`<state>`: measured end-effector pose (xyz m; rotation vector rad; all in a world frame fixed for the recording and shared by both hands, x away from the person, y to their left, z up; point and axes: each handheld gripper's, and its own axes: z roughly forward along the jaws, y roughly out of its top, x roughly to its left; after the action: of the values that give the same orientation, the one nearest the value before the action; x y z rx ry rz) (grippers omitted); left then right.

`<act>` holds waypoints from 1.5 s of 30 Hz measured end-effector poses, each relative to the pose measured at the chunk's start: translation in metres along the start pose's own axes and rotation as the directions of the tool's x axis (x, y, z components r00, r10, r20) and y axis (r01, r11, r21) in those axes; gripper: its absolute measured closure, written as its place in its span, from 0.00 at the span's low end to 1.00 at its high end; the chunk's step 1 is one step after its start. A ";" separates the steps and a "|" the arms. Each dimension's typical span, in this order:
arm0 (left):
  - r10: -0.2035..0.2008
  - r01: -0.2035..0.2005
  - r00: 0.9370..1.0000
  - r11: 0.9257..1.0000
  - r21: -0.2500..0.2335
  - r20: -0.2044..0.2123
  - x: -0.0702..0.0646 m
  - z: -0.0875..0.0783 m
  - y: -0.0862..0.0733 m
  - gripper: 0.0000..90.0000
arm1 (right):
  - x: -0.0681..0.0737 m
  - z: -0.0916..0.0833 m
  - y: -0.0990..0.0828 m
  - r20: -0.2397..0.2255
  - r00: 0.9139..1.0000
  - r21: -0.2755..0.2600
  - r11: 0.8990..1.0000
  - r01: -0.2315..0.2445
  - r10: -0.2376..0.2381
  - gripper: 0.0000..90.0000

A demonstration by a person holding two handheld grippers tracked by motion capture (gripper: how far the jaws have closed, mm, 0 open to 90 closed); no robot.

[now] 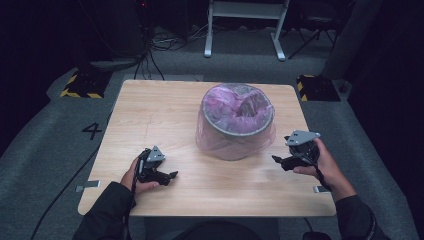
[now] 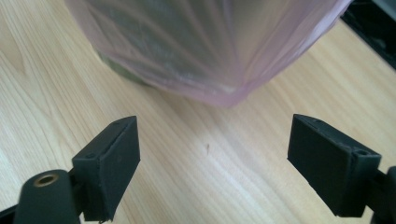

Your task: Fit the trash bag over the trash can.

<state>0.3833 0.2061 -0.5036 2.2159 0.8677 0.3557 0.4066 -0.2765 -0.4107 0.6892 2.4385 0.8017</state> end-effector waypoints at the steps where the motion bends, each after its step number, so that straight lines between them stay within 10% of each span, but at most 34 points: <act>1: 0.001 -0.001 1.000 1.000 0.002 -0.001 0.000 0.000 0.000 0.16 | 0.001 0.004 -0.005 0.000 1.000 0.019 1.000 0.000 0.000 0.19; 25: -0.002 0.002 1.000 1.000 0.001 -0.002 0.000 0.000 0.000 0.16 | -0.002 0.030 -0.066 -0.026 0.992 0.054 0.991 -0.119 0.121 0.19; 33: -0.001 0.001 1.000 1.000 0.002 -0.002 0.000 0.000 0.000 0.16 | -0.004 0.033 -0.093 -0.045 0.973 0.019 0.974 -0.224 0.225 0.19; 37: -0.001 0.001 1.000 1.000 0.000 -0.001 0.000 0.000 0.000 0.16 | -0.006 0.031 -0.108 -0.076 0.947 -0.031 0.949 -0.315 0.312 0.19; 45: -0.006 0.006 1.000 1.000 -0.001 -0.002 0.000 0.001 0.001 0.16 | -0.003 0.029 -0.113 -0.043 0.936 -0.051 0.935 -0.351 0.349 0.17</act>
<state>0.3840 0.2054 -0.5038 2.2121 0.8745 0.3560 0.3910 -0.3458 -0.5031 1.1169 2.3416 1.0211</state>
